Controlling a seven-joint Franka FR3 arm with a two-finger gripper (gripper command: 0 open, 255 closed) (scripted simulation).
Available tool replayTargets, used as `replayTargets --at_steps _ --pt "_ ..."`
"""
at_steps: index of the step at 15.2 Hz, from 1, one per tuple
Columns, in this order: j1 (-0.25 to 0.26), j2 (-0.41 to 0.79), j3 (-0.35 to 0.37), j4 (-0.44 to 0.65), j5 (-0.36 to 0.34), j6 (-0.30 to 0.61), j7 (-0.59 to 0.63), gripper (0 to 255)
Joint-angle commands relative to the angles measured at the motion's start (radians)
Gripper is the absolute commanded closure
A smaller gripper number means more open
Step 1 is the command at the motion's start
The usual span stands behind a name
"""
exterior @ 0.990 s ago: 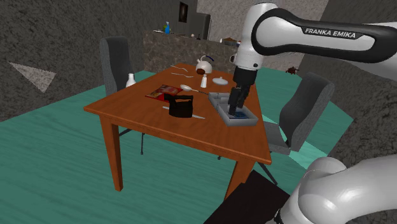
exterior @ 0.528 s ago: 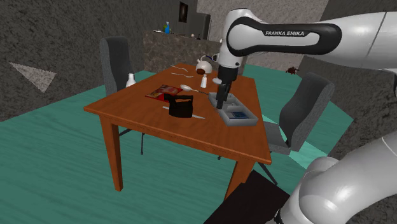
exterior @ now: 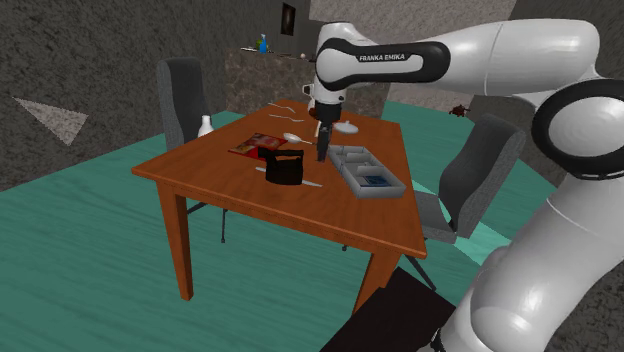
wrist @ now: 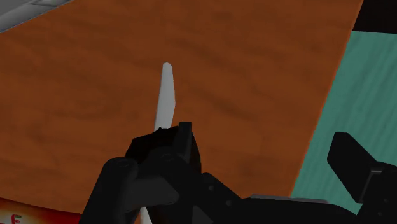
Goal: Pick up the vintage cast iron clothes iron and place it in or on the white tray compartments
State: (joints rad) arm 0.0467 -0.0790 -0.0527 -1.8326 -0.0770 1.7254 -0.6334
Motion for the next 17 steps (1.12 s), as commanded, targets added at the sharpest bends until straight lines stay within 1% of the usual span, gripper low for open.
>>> replayTargets --at_steps 1,6,10,11,17 --pt "0.006 0.079 0.003 0.077 -0.009 0.009 -0.049 0" --pt "0.014 0.275 0.016 0.295 -0.031 0.003 -0.169 0" --pt "0.024 0.445 0.032 0.508 -0.053 -0.026 -0.259 0" --pt "0.025 0.452 0.032 0.517 -0.054 -0.028 -0.262 0" --pt "0.019 0.447 0.03 0.43 -0.055 0.055 -0.259 0"
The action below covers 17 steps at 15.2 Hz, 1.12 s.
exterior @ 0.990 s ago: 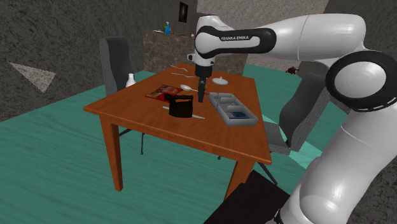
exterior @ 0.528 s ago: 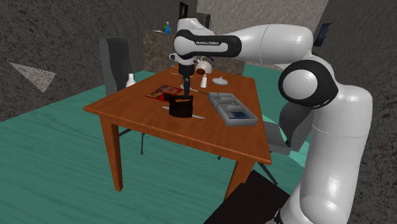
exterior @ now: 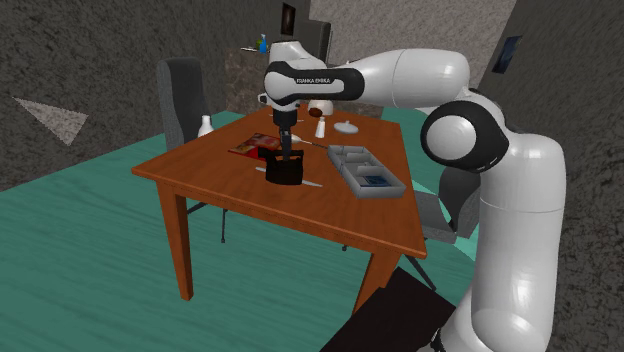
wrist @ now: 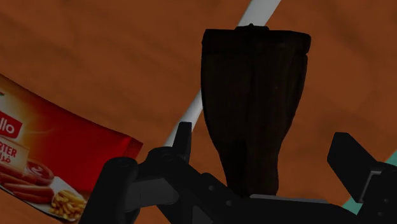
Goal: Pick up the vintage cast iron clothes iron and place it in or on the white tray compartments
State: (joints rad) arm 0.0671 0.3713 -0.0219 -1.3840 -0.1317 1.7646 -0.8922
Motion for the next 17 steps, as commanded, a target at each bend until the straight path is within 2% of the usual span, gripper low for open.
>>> replayTargets --at_steps 1,9,10,17 --pt "-0.003 -0.004 -0.001 -0.04 -0.001 0.037 0.0 0" --pt "-0.003 -0.003 -0.001 -0.039 -0.001 0.037 0.0 0" --pt "-0.003 -0.003 -0.001 -0.039 -0.001 0.037 0.0 255" --pt "-0.003 -0.004 -0.001 -0.039 -0.001 0.037 0.0 255"
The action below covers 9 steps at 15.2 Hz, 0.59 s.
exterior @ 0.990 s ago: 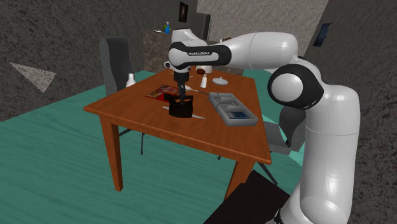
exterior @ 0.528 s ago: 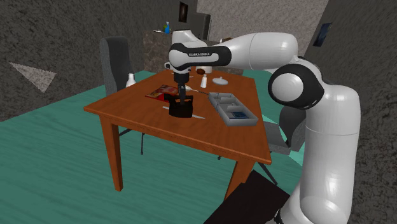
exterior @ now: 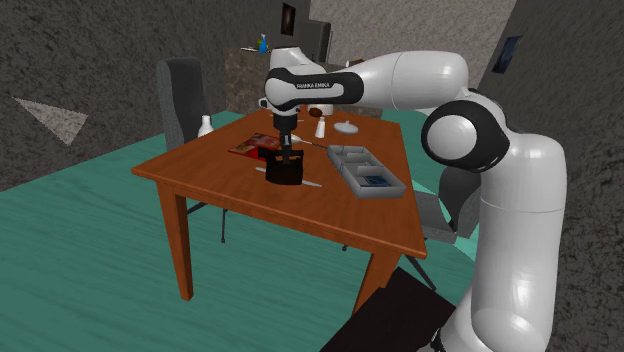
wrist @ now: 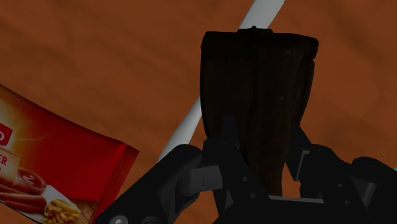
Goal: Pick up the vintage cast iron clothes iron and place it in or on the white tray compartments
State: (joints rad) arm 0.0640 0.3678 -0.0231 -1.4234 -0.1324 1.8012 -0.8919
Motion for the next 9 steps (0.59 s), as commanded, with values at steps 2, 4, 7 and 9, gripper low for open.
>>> replayTargets --at_steps 2,4,7,9 --pt "0.0 0.0 0.0 0.0 0.0 0.0 0.0 255" --pt "0.0 0.0 0.0 0.026 0.001 -0.026 -0.003 255" --pt "0.001 0.002 0.0 0.071 0.002 -0.068 -0.008 255" --pt "0.001 0.006 0.0 0.102 0.002 -0.096 -0.012 255"
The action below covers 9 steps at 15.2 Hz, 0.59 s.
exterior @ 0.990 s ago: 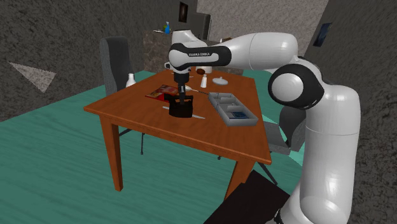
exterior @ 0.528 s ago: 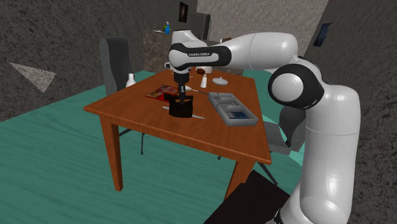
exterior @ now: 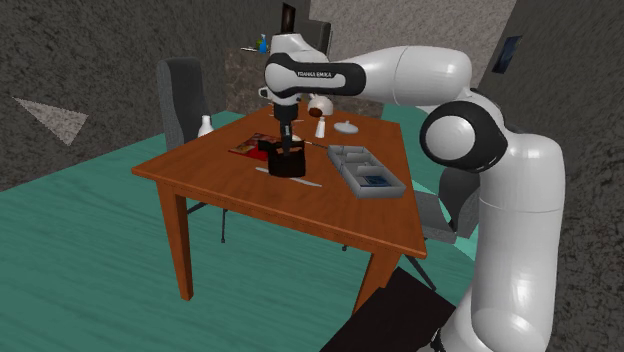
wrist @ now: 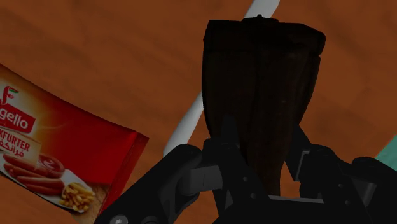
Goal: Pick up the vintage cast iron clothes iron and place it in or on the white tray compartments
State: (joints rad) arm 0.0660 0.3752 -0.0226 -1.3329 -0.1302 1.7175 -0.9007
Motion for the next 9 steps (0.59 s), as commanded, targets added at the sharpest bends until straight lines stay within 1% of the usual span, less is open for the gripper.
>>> replayTargets --at_steps 1,9 --pt "-0.001 0.0 -0.001 0.028 0.001 -0.026 -0.005 255" --pt "0.001 0.031 -0.001 0.183 0.002 -0.15 -0.02 255"
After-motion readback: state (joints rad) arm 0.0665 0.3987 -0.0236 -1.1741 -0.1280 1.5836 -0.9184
